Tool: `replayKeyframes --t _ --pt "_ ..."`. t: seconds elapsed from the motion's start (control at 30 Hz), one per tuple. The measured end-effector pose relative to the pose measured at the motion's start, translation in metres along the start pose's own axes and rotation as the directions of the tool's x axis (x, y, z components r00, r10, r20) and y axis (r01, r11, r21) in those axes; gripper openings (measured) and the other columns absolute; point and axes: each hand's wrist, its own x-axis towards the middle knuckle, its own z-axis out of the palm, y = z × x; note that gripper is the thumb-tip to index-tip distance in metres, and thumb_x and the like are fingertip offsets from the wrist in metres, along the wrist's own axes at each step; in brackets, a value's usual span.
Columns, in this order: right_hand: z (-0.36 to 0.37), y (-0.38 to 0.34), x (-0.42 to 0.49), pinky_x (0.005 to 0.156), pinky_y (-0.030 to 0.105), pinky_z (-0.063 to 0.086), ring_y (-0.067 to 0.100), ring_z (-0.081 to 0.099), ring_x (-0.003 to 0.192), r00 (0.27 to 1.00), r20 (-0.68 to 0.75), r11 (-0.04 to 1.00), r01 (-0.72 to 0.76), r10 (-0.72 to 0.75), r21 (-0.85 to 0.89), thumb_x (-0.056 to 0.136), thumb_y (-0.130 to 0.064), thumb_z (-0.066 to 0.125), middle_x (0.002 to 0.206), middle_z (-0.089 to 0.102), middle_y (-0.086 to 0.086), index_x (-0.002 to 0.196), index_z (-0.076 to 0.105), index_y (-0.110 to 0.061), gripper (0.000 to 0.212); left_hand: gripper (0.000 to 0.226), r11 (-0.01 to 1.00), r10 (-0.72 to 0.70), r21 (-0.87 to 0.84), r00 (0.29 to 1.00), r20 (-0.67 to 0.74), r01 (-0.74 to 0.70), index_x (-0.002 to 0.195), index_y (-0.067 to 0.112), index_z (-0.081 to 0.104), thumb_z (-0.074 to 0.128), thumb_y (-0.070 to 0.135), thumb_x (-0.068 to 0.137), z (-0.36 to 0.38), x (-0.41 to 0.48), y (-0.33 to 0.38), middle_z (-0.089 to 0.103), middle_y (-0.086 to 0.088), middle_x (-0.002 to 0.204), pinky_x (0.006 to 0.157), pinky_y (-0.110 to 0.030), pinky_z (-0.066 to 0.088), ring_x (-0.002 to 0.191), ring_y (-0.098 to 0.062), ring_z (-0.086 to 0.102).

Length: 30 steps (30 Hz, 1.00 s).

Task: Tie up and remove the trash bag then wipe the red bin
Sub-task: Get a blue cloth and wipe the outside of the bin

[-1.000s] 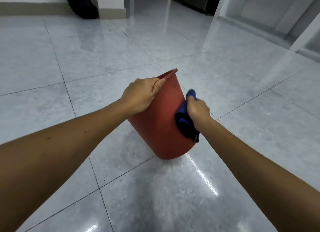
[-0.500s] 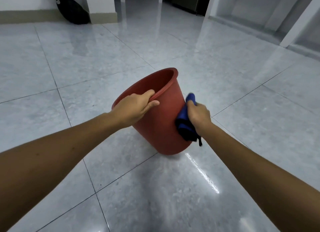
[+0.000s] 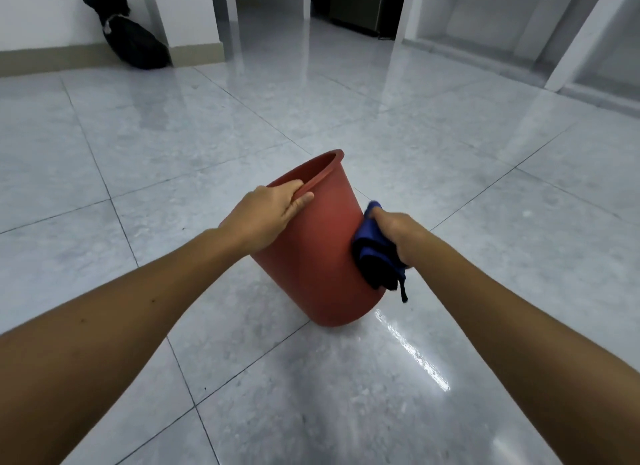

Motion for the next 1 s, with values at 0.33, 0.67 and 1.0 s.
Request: replayKeyframes --t 0.33,0.67,1.0 --pt "0.020 0.011 0.016 0.080 0.035 0.047 0.032 0.060 0.092 0.989 -0.102 0.994 0.108 -0.108 -0.013 0.090 -0.049 0.048 0.097 0.064 0.011 0.077 0.058 -0.010 0.042 0.047 0.997 0.018 -0.072 0.959 -0.283 -0.040 0.133 0.024 0.027 0.044 0.040 0.093 -0.004 -0.025 -0.020 0.052 0.000 0.127 0.078 -0.034 0.045 0.097 -0.020 0.060" --pt "0.043 -0.011 0.000 0.097 0.046 0.047 0.036 0.054 0.113 0.946 -0.095 0.942 0.292 -0.309 -0.164 0.088 -0.046 0.035 0.099 0.062 0.010 0.091 0.062 -0.022 0.036 0.020 0.983 -0.141 0.099 0.984 -0.108 0.152 0.090 0.024 0.037 0.029 0.041 0.098 -0.012 -0.027 -0.043 0.048 0.001 0.060 0.052 -0.031 0.031 0.057 -0.026 0.049" --pt "0.032 0.016 0.025 0.085 0.037 0.046 0.036 0.060 0.105 0.979 -0.068 0.977 0.185 -0.193 -0.105 0.093 -0.050 0.039 0.105 0.065 0.016 0.078 0.059 -0.013 0.044 0.058 0.988 -0.028 -0.152 0.976 -0.218 -0.006 0.138 0.024 0.031 0.059 0.035 0.088 -0.018 -0.016 -0.027 0.053 0.000 0.132 0.098 -0.023 0.040 0.115 -0.012 0.051"
